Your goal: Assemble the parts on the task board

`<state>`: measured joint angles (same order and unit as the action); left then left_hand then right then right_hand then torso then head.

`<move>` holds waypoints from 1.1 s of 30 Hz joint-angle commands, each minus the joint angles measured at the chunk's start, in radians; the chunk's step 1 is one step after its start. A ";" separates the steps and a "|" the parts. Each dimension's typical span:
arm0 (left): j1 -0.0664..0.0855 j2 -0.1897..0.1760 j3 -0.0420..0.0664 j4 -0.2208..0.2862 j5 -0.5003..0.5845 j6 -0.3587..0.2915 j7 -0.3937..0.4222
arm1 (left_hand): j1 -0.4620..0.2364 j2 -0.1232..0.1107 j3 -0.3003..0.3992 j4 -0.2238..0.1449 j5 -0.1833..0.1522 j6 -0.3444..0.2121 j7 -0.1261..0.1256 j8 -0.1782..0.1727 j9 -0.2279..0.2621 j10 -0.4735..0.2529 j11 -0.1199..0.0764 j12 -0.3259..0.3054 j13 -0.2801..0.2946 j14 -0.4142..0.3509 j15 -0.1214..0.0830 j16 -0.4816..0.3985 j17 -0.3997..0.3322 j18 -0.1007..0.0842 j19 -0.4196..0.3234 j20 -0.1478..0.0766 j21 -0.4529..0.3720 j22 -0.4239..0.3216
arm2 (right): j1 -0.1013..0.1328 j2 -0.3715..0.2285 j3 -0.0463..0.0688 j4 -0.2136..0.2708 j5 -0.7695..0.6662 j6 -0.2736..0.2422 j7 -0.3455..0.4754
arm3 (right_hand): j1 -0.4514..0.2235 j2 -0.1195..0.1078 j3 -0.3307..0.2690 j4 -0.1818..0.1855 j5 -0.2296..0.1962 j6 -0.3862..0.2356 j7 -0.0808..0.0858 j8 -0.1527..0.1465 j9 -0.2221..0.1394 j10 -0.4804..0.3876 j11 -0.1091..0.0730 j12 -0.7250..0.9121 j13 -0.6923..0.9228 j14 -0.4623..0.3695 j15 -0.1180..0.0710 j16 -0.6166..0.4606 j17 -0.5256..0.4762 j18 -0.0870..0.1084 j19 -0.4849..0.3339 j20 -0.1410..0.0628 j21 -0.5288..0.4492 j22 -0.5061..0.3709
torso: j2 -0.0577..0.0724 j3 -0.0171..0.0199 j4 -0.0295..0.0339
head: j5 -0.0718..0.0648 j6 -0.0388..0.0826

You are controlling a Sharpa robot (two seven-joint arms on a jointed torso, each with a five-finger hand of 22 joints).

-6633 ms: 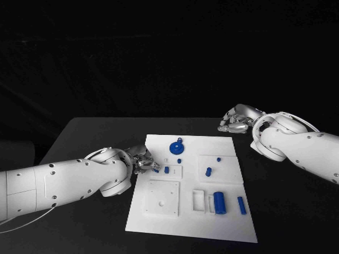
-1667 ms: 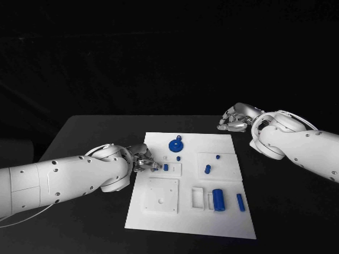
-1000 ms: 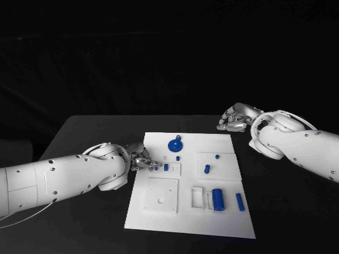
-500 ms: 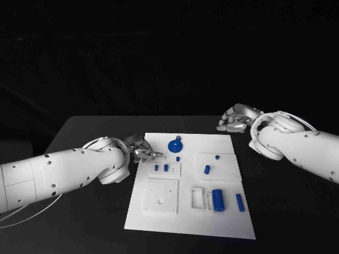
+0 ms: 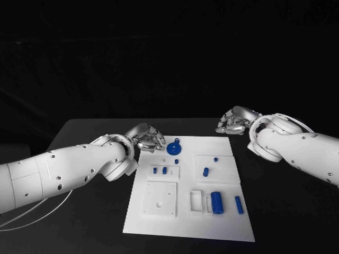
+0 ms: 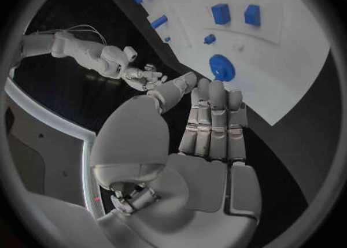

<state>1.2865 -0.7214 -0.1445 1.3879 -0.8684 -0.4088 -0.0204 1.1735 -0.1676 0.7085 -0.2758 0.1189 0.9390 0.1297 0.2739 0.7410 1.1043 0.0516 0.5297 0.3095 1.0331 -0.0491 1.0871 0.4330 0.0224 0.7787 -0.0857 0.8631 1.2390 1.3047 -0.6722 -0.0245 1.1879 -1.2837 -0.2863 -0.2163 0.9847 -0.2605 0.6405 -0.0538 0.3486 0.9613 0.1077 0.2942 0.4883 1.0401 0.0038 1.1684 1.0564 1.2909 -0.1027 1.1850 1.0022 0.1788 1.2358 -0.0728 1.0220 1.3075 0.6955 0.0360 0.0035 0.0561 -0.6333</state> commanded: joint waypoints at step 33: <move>-0.012 0.169 -0.020 -0.136 -0.762 0.170 -0.002 | 0.036 -0.084 -0.043 0.083 -0.067 -0.009 0.017 -0.075 -0.118 0.006 0.047 -0.367 -0.117 0.092 0.034 0.130 0.101 0.079 0.115 -0.030 0.064 0.070 | -0.001 0.004 0.000 0.005 0.018 -0.019 0.034 | -0.011 0.002 -0.003 -0.005 0.006 -0.026 0.016 -0.018 -0.005 -0.015 0.007 -0.002 -0.006 -0.009 0.004 -0.020 -0.004 0.083 -0.013 0.001 -0.018 0.009 | 0.002 -0.0014 -0.0007 | -0.017 0.002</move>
<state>1.2744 -0.5576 -0.1649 1.2558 -1.5996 -0.2638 -0.0131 1.2025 -0.2501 0.6634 -0.1991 0.0571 0.9338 0.1461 0.2044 0.6244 1.1145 0.0950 0.1656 0.1935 1.1255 -0.0211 1.2127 0.5331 0.0472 0.8885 -0.1196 0.9237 1.3075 1.3045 -0.6684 -0.0245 1.1921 -1.2726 -0.2928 -0.2010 0.9847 -0.2605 0.6377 -0.0566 0.3486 0.9444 0.1174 0.2784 0.4846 1.0311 0.0128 1.1684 1.0508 1.2866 -0.0983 1.1683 1.0000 0.1787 1.2284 -0.0698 1.0067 1.3075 0.6981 0.0347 0.0026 0.0405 -0.6299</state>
